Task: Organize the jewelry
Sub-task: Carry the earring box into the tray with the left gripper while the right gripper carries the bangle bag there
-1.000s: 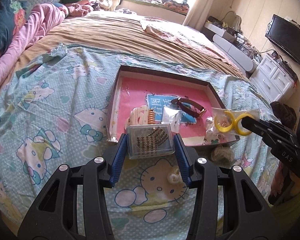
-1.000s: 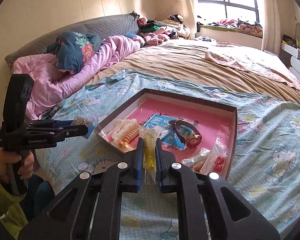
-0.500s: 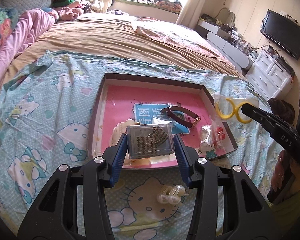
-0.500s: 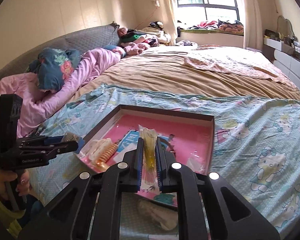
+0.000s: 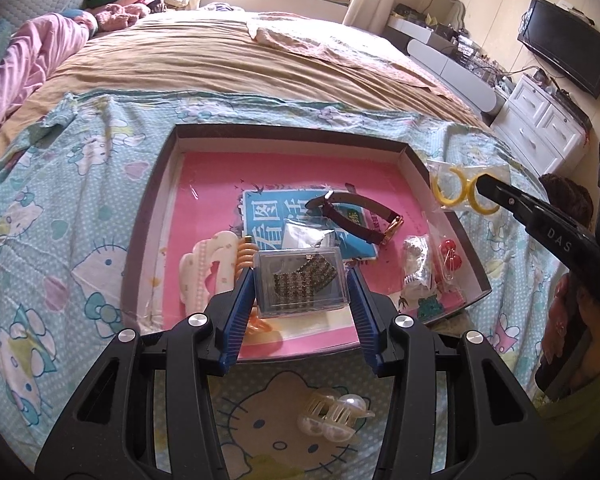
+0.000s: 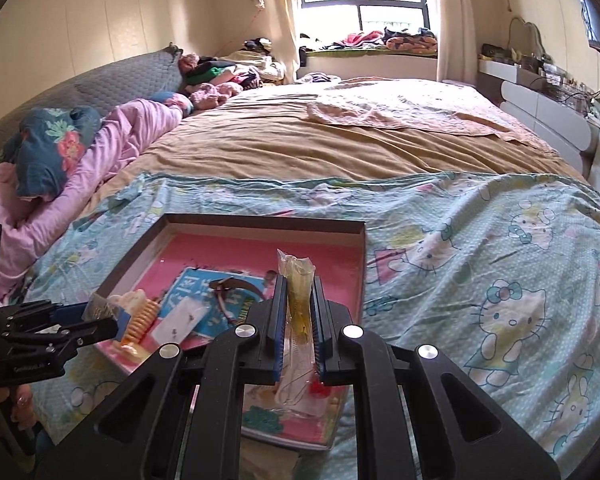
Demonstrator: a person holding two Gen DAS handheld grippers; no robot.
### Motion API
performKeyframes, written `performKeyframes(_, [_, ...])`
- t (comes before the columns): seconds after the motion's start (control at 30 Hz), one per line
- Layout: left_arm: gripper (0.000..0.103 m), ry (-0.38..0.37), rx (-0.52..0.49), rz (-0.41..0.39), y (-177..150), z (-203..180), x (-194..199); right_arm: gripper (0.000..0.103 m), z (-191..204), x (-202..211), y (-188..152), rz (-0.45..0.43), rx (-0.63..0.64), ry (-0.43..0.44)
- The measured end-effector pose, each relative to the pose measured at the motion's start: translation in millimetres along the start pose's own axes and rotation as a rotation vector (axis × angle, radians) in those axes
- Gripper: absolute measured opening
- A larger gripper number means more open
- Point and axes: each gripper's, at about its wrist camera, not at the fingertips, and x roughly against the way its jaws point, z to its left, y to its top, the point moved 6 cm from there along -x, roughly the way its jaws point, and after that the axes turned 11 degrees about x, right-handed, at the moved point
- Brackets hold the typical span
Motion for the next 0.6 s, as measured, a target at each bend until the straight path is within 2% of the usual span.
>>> performKeyframes(0.4, [0.039, 0.006, -0.004, 0.024, -3, -1, -15, 0.011, -5, -22, -7, 0.037, 0.012, -0.058])
performKeyframes(0.47, [0.043, 0.007, -0.003, 0.023, -3, 0, -15, 0.011, -6, -25, -9, 0.049, 0.005, -0.062])
performKeyframes(0.6, [0.044, 0.006, -0.003, 0.021, -3, 0, -14, 0.013, -5, -28, -11, 0.059, -0.003, -0.050])
